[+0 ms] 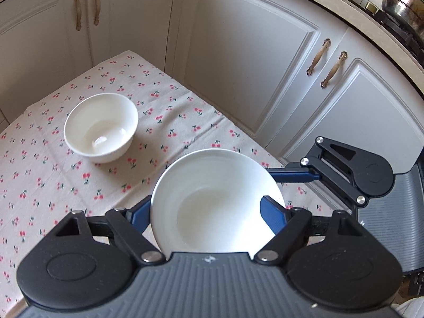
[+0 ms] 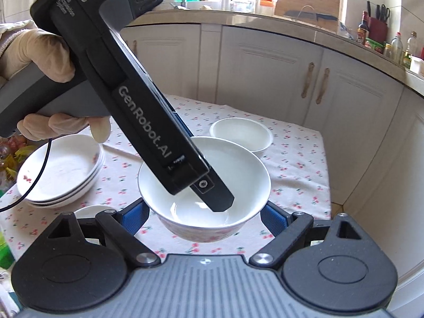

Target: Organize plates and bowls

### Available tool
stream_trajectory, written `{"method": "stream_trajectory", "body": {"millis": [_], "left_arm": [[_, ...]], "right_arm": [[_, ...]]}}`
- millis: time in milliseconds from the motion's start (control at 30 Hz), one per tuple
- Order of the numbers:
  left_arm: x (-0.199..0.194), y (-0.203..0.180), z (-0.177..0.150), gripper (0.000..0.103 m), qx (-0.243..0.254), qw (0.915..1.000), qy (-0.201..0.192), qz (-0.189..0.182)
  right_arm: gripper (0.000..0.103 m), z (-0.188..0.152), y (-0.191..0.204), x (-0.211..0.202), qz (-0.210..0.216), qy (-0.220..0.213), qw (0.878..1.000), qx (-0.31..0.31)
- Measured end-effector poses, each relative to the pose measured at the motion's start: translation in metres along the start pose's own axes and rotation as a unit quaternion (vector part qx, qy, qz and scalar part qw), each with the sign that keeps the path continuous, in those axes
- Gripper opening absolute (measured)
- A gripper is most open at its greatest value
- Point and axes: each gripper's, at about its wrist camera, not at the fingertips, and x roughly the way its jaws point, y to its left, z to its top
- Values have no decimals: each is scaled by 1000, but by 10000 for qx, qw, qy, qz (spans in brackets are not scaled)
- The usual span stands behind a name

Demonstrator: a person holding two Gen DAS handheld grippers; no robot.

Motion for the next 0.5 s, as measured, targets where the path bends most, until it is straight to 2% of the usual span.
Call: {"method": "stream_trajectory", "body": {"millis": [500], "left_arm": [[-32,-8,-59,84,-155,9997,-165,120]], "right_arm": [[93,-11,52,-17,266,15,9996,-119]]}}
